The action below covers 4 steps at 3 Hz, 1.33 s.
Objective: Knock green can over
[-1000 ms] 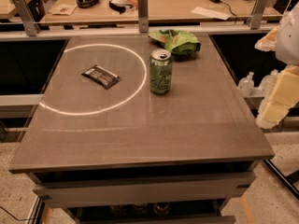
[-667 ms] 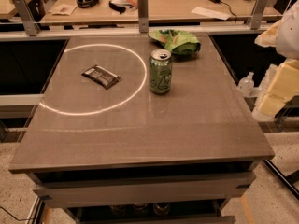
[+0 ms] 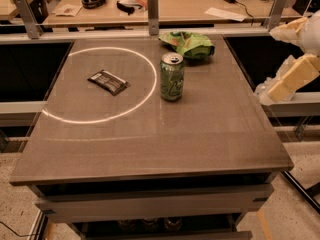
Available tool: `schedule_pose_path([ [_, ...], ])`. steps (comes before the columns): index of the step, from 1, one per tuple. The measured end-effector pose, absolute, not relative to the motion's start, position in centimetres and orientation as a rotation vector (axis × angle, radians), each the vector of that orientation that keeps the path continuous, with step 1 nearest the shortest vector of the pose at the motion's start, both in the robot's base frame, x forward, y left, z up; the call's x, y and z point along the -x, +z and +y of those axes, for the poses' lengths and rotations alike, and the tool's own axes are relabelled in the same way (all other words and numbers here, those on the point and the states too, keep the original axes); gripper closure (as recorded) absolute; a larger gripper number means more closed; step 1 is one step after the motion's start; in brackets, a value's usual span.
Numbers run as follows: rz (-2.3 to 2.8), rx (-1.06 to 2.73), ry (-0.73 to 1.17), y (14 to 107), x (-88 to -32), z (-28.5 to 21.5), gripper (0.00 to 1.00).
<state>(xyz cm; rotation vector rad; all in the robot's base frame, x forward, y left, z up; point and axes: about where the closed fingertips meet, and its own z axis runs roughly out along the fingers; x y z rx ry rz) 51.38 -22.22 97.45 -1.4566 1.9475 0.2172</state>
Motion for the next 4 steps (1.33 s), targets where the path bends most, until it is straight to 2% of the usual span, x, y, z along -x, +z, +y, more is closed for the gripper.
schedule_pose_path([
  [1, 1.715, 1.321, 0.469, 96.8, -52.0, -21.8, 0.0],
  [2, 1.627, 1.244, 0.602, 97.1, -50.1, -20.7, 0.0],
  [4, 1.613, 1.235, 0.62, 97.5, -49.9, -20.4, 0.0],
])
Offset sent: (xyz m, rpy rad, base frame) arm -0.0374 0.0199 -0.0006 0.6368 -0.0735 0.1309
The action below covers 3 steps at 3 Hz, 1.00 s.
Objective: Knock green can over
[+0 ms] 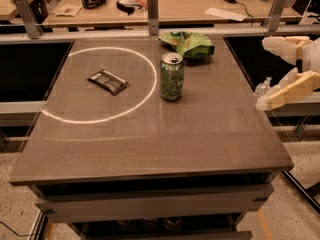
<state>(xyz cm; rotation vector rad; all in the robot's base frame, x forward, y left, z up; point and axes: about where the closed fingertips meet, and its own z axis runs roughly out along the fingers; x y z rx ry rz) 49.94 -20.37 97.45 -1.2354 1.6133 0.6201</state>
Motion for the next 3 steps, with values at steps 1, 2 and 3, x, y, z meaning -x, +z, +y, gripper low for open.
schedule_pose_path([
  [1, 1.629, 1.181, 0.613, 95.8, -51.7, -20.6, 0.0],
  [2, 1.649, 1.133, 0.598, 94.0, -54.5, -20.9, 0.0],
  [3, 1.659, 1.12, 0.601, 92.3, -57.0, -20.7, 0.0],
])
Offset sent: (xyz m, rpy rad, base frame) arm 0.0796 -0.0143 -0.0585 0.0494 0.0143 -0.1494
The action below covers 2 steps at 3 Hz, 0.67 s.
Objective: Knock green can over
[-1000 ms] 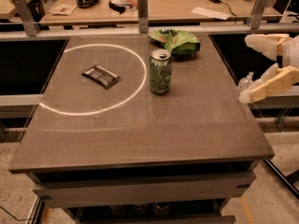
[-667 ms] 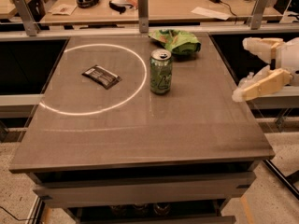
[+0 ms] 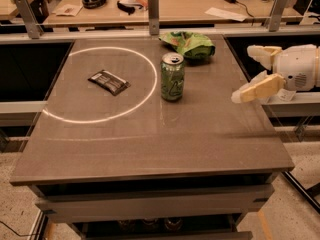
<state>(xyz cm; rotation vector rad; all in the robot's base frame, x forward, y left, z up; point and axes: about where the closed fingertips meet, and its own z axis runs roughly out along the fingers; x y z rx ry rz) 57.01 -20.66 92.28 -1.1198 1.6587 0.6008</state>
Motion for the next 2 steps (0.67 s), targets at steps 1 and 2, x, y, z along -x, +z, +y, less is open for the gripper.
schedule_pose_path([
  [1, 1.659, 1.153, 0.639, 90.5, -59.0, -19.6, 0.0],
  [2, 1.639, 1.215, 0.713, 88.5, -60.3, -17.4, 0.0],
])
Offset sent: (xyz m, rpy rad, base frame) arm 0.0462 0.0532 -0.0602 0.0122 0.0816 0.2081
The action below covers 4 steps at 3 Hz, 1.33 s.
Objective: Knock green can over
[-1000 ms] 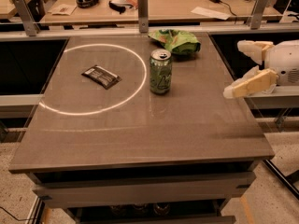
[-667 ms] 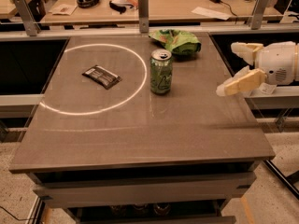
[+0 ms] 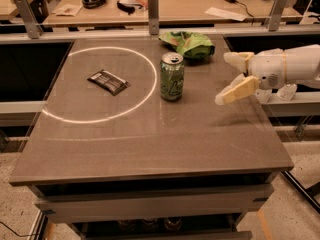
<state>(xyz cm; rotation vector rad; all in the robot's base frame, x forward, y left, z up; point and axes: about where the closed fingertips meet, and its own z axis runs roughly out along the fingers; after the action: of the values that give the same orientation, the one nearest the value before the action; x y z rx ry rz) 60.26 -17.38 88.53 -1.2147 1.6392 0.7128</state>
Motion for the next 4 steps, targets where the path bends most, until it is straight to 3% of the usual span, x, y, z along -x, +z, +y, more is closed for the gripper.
schedule_pose_path([
  [4, 1.365, 1.456, 1.023, 87.1, -61.2, -6.6, 0.0],
])
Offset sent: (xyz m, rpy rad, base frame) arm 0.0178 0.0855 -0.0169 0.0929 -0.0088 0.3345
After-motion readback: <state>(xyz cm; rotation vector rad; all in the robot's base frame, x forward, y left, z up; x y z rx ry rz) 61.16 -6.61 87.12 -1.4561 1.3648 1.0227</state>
